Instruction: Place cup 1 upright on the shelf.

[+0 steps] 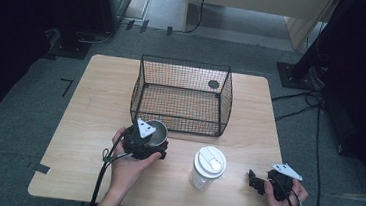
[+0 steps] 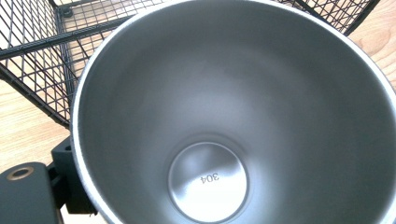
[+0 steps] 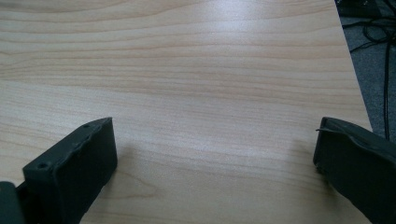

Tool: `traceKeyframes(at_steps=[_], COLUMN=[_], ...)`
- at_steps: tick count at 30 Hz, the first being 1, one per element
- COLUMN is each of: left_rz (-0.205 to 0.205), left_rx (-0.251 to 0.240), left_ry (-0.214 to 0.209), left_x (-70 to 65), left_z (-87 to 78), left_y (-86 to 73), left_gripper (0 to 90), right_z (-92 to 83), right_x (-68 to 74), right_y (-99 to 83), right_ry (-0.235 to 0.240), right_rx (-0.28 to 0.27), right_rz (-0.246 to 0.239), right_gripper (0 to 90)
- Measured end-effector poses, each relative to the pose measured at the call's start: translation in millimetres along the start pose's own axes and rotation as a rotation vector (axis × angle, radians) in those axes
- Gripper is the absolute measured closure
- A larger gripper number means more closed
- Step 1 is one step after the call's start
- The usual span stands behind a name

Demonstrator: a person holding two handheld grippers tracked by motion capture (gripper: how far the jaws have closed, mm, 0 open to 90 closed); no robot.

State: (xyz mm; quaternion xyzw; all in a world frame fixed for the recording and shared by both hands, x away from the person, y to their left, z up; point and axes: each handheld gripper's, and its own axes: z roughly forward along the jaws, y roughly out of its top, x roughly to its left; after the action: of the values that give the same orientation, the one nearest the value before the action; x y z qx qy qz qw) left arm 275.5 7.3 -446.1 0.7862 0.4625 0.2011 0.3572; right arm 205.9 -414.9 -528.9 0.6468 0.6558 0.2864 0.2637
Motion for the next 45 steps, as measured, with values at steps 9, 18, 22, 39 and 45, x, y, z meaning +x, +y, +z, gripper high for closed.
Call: traceKeyframes(at_steps=[9, 18, 22, 39, 45], left_rz=[-0.005, -0.002, 0.006, 0.054, 0.093], left_rx=[-0.068, -0.133, -0.164, -0.376, -0.511], left_ry=[-0.02, -0.014, -0.011, 0.021, 0.057], left_x=[3.1, 5.7, 5.7, 3.9, 0.1], left_z=[-13.3, -28.5, -36.2, -56.2, -57.1], left_y=[7.0, 22.2, 30.1, 50.9, 54.4], left_gripper=[7.4, 7.3, 7.4, 7.4, 7.4], right_z=[0.0, 0.0, 0.0, 0.0, 0.1], right_x=[0.0, 0.0, 0.1, 0.1, 0.1], right_y=[0.0, 0.0, 0.0, 0.0, 0.1], right_ry=[0.0, 0.0, 0.0, 0.0, 0.0], right_rx=[0.0, 0.0, -0.001, -0.001, -0.001], right_rz=[0.0, 0.0, 0.001, 0.002, 0.002], right_gripper=[0.0, 0.0, 0.0, 0.0, 0.0])
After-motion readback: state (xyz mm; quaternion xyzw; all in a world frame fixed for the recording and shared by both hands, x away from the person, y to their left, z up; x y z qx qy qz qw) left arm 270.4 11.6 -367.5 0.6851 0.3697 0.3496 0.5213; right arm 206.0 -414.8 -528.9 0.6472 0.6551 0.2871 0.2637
